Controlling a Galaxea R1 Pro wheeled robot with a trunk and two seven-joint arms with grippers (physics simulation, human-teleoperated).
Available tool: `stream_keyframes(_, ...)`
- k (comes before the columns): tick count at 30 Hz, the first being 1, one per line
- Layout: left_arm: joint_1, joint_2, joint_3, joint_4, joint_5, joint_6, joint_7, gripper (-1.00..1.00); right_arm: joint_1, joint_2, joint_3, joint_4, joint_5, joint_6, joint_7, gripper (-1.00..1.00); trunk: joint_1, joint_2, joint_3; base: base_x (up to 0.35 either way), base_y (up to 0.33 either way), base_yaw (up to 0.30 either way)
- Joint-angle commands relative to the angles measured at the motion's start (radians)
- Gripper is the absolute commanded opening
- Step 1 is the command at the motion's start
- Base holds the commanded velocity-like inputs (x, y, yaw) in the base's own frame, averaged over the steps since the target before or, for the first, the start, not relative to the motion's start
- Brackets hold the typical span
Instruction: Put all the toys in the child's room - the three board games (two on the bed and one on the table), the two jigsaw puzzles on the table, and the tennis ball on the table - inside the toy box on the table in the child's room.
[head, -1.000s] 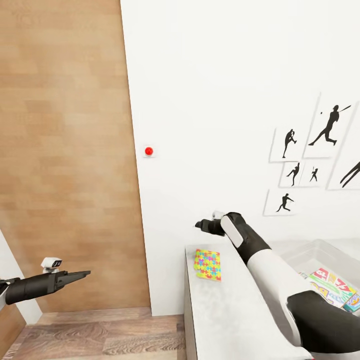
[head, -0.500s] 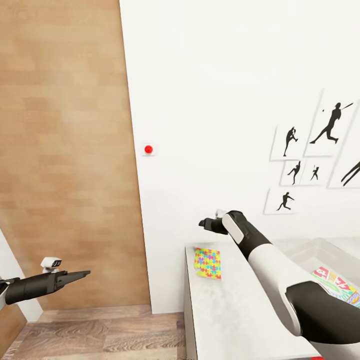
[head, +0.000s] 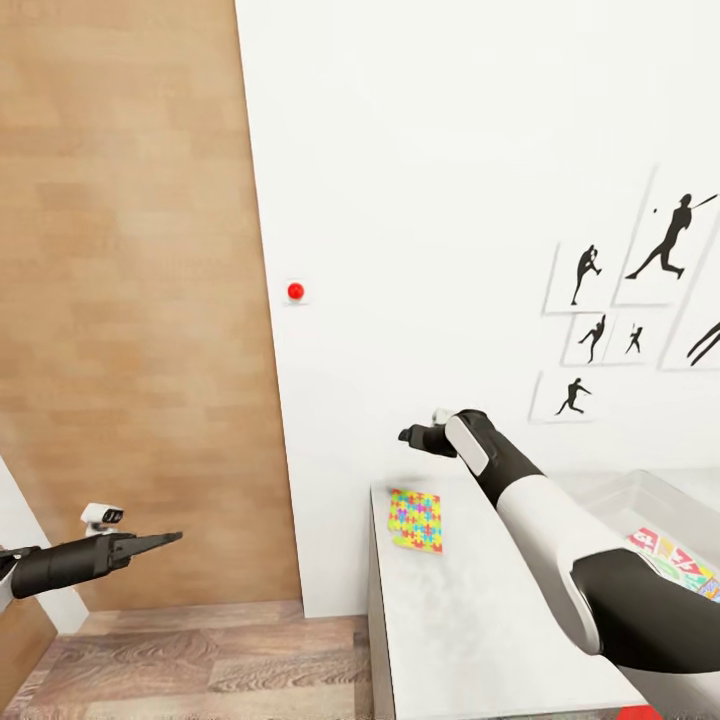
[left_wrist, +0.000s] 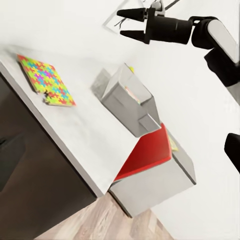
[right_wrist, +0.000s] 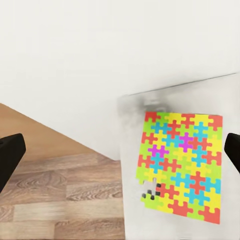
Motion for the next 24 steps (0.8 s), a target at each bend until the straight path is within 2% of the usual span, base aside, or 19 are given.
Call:
stream_keyframes(1, -0.004, 0.001, -0.006, 0.000, 0.006, 0.017, -0.002, 1.00, -0.002, 0.000, 0.005, -0.001, -0.010, 0.002, -0.009, 1.00, 0.000, -0.001, -0.002, 0.000, 0.000, 0.000)
stream_keyframes(13, -0.025, -0.009, -0.006, 0.000, 0.004, 0.047, -0.002, 1.00, -0.026, 0.000, 0.006, 0.000, -0.008, 0.003, -0.009, 1.00, 0.000, -0.001, -0.022, 0.000, 0.000, 0.000)
stream_keyframes(17, -0.032, -0.010, -0.006, -0.014, 0.006, 0.094, -0.002, 1.00, -0.026, 0.002, 0.007, 0.000, -0.007, 0.003, -0.008, 1.00, 0.000, -0.001, -0.029, 0.000, 0.000, 0.000)
stream_keyframes(19, -0.033, -0.011, -0.007, -0.071, 0.005, 0.153, -0.002, 1.00, -0.027, 0.001, 0.008, 0.000, -0.007, 0.003, -0.008, 1.00, 0.000, -0.001, -0.032, 0.000, 0.000, 0.000)
stream_keyframes(24, -0.023, -0.013, -0.015, -0.204, 0.004, 0.234, -0.002, 1.00, -0.027, -0.002, 0.008, 0.000, -0.006, 0.003, -0.008, 1.00, 0.000, -0.001, -0.040, 0.000, 0.000, 0.000)
